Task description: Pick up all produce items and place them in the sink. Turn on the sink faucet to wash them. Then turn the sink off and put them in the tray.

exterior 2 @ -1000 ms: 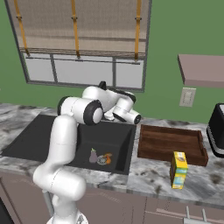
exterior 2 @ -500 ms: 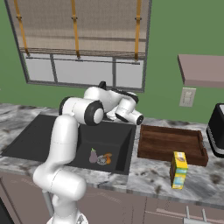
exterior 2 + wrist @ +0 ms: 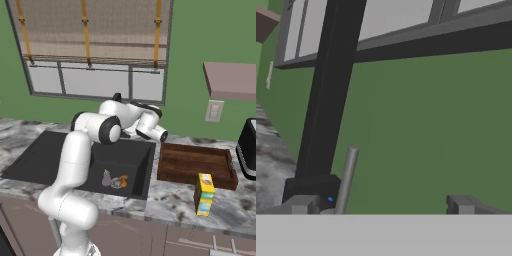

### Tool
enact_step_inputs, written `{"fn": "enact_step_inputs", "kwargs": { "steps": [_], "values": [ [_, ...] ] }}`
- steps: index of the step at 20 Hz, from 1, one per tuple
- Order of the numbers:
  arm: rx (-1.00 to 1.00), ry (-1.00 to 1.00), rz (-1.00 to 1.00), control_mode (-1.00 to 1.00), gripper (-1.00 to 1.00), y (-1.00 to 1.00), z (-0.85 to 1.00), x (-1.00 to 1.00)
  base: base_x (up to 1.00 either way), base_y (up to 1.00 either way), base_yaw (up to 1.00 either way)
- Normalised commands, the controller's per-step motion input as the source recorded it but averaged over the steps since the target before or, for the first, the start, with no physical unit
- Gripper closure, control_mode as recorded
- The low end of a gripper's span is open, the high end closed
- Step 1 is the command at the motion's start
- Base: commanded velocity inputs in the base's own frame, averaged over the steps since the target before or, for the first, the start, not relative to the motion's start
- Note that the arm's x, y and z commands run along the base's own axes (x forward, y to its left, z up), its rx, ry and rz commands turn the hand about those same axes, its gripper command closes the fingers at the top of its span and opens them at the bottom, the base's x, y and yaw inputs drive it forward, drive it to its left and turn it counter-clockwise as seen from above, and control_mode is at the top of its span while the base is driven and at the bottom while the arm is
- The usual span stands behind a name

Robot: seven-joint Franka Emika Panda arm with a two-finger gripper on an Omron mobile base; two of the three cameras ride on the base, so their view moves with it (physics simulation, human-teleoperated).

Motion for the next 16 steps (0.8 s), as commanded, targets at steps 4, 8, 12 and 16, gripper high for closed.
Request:
{"fn": "enact_step_inputs", "kwargs": {
  "steps": [4,8,12,16],
  "values": [
    [0.0,0.0,0.05,-1.0,-1.0,0.0,0.0,0.06,0.0,0.0,0.0],
    [0.0,0.0,0.05,-1.0,-1.0,0.04,0.01,0.01,0.0,0.0,0.0],
    [0.0,-0.01,0.05,-1.0,-1.0,0.08,0.08,-0.03,0.0,0.0,0.0],
    [0.0,-0.02,0.05,-1.0,-1.0,0.12,0.09,-0.13,0.0,0.0,0.0]
  ]
}}
